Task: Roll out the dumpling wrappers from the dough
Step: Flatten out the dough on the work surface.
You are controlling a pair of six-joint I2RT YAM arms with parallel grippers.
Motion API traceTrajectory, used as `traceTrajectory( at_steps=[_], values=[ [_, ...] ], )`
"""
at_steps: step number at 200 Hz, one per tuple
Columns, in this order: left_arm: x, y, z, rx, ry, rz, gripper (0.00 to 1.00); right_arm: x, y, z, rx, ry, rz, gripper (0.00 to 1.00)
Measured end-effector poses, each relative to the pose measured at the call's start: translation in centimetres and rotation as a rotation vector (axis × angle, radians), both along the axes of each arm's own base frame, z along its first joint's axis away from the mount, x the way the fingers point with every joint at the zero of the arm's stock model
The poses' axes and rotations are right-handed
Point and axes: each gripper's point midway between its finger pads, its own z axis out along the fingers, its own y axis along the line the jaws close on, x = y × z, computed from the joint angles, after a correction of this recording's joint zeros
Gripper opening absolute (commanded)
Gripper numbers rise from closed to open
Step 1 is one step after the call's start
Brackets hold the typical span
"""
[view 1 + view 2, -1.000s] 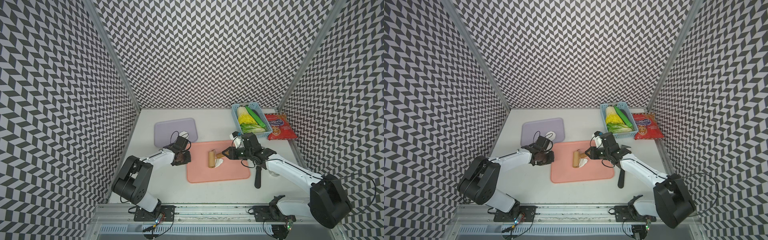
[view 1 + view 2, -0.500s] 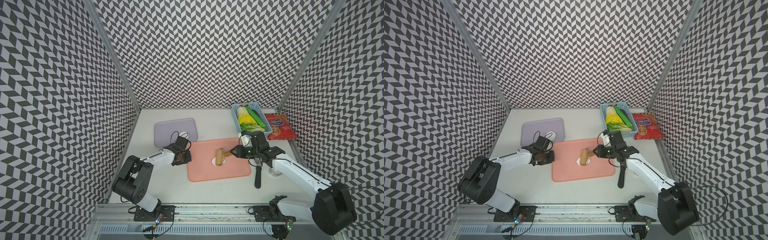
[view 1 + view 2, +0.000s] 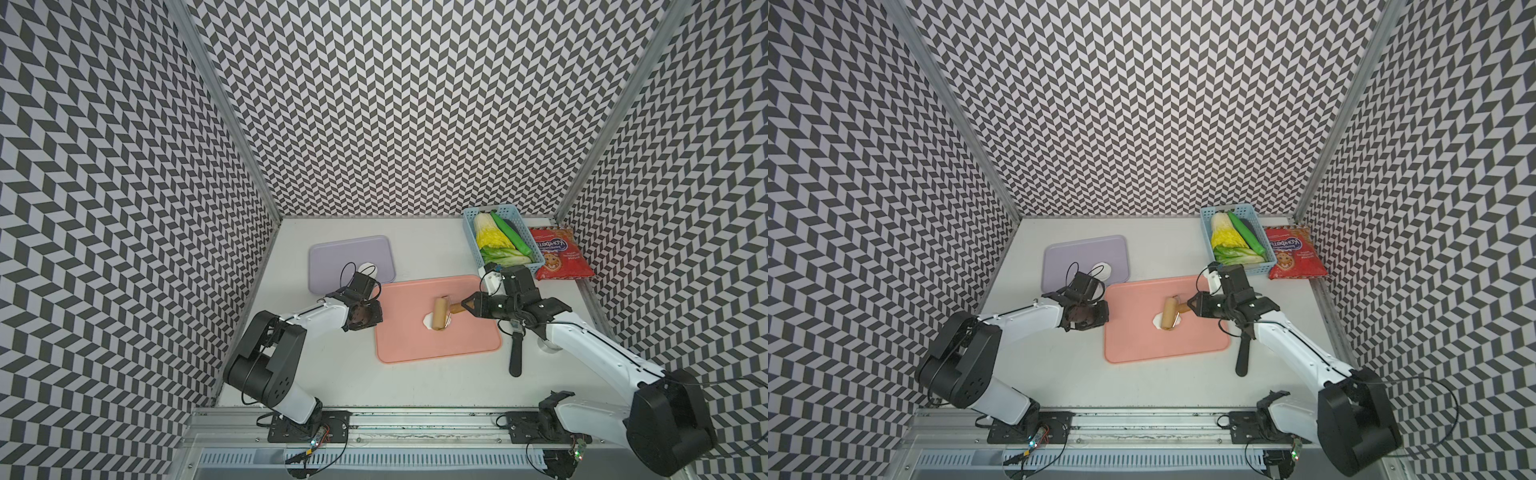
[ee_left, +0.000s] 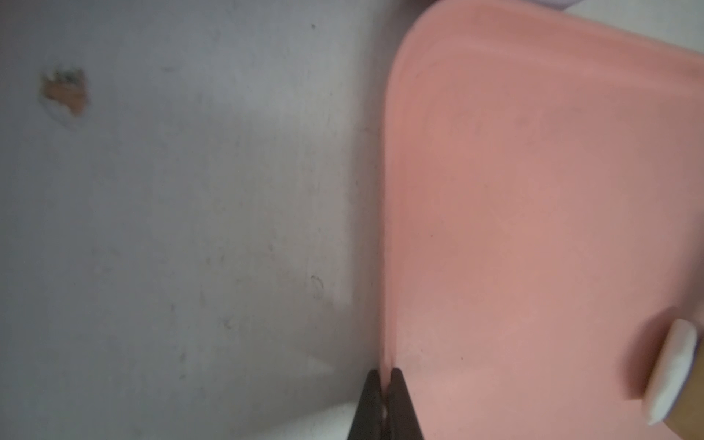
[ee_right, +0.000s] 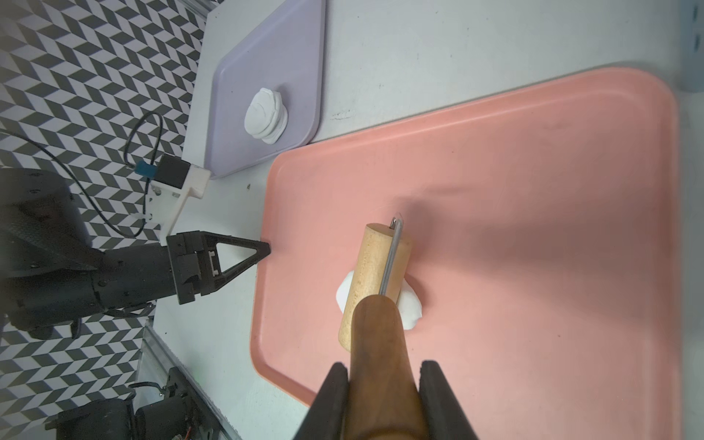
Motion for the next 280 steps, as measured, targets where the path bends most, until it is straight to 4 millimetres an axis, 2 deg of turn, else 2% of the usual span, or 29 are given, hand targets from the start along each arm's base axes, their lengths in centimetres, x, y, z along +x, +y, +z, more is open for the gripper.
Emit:
traceTrajectory(
  at_steps=[25, 65, 91, 130, 149, 223, 250, 280],
  values=[
    [0.0, 0.0, 0.0, 0.0, 0.0, 0.001, 0.0, 0.3, 0.9, -0.3, 0.028, -0.008, 0.002, 0.0],
    [0.0, 0.0, 0.0, -0.006, 0.003, 0.007, 0.0, 0.6, 1.1, -0.3, 0.046, -0.006, -0.011, 0.0],
    [0.0, 0.0, 0.0, -0.012, 0.005, 0.012, 0.0, 0.6, 0.0, 0.0, 0.031, 0.008, -0.043, 0.0],
    [0.2, 0.1, 0.0, -0.03, -0.004, 0.022, 0.0, 0.5, -3.8, 0.9, -0.043, 0.023, -0.148, 0.0],
    [0.4, 0.1, 0.0, -0.035, -0.008, 0.03, 0.0, 0.5, -5.3, 0.5, -0.102, 0.024, -0.188, 0.0],
    [0.4, 0.1, -0.1, -0.04, -0.012, 0.033, 0.0, 0.6, -5.0, 0.8, -0.071, 0.001, -0.175, 0.0],
    [0.4, 0.1, -0.1, -0.043, -0.012, 0.036, 0.0, 0.4, -4.5, 2.6, -0.042, -0.009, -0.152, 0.0],
    [0.4, 0.1, -0.1, -0.044, -0.012, 0.037, 0.0, 1.1, -3.0, 7.0, 0.041, -0.097, -0.107, 0.0]
  ],
)
